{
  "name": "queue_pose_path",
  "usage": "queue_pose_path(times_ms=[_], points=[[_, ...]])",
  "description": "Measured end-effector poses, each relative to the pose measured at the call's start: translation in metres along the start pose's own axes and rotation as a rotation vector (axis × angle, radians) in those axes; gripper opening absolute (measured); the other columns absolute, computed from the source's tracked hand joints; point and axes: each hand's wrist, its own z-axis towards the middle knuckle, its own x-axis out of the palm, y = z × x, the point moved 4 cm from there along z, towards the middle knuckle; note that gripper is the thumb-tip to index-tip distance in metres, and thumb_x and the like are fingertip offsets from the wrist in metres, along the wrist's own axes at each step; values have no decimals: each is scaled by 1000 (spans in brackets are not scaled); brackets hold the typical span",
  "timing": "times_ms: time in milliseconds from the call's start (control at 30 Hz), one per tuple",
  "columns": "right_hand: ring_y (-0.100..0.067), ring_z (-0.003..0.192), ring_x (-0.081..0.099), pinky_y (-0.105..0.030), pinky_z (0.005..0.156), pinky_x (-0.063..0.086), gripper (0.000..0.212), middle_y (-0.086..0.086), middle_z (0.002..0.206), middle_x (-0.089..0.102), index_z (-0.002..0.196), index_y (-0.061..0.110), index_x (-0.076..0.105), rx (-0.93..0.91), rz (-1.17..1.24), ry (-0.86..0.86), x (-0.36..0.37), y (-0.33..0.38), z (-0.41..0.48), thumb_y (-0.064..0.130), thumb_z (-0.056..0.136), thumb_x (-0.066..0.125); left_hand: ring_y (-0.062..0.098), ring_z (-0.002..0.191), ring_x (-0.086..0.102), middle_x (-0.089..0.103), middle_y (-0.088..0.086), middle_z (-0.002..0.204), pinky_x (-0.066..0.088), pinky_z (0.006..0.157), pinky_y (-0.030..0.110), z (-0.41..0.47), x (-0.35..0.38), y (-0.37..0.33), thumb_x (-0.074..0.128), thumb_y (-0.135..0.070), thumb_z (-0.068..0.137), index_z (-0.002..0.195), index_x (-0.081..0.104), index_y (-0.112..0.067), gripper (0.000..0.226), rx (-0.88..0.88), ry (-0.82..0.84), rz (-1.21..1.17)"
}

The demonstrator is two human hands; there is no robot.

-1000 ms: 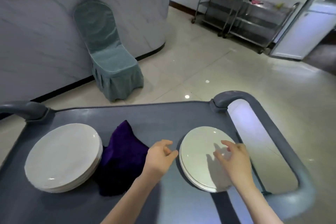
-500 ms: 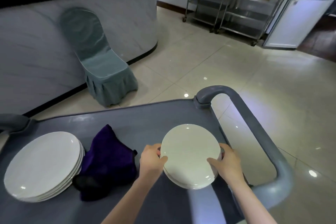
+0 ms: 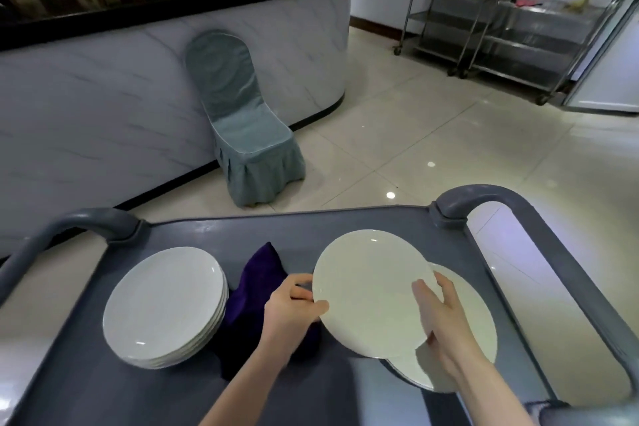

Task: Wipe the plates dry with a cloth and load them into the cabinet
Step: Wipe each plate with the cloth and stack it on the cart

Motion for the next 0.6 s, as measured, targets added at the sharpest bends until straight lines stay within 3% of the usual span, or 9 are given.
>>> queue_pose_path(times_ms=[100, 167, 267, 367, 467, 600], points=[[-29, 100, 70, -51, 91, 57, 18, -2, 113, 71, 117, 31, 59, -20, -9, -93, 22, -1, 8, 30, 99, 53, 12, 70, 68, 70, 0, 77, 56, 65, 23, 9, -21, 4, 68, -13, 76, 94, 75, -36, 30, 59, 96, -83], [-29, 96, 71, -47, 86, 58, 20, -4, 110, 73, 110, 25, 65, -13, -83, -135, 26, 2, 12, 31, 99, 49, 9, 80, 68, 74, -2, 85, 56, 71, 22, 16, -32, 13, 58, -8, 94, 104, 74, -35, 33, 110, 131, 5], [-24, 86, 73, -32, 66, 55, 30, -2, 100, 77, 102, 19, 72, 26, -179, -158, 25, 4, 15, 38, 97, 48, 3, 92, 62, 69, -12, 97, 49, 88, 18, 23, -40, 32, 60, -6, 94, 121, 67, -28, 35, 204, 52, 316], [-20, 81, 73, -28, 56, 52, 30, 2, 94, 77, 101, 21, 71, 73, -215, -191, 19, 2, 16, 46, 93, 56, 9, 114, 48, 57, -12, 122, 38, 99, 22, 28, -27, 49, 70, -29, 86, 135, 55, -30, 50, 342, 117, 765], [-15, 81, 71, -26, 53, 50, 30, 8, 94, 74, 101, 25, 69, 89, -234, -214, 15, 0, 14, 50, 91, 58, 12, 116, 43, 47, -12, 124, 33, 100, 26, 34, -21, 65, 67, -44, 84, 129, 54, -34, 48, 368, 173, 1050], [-11, 78, 72, -24, 52, 51, 24, 13, 87, 75, 93, 27, 72, 68, -238, -234, 12, -3, 12, 49, 91, 61, 13, 108, 48, 49, -9, 113, 34, 91, 27, 40, -23, 70, 55, -42, 96, 116, 55, -28, 24, 400, 153, 1130]])
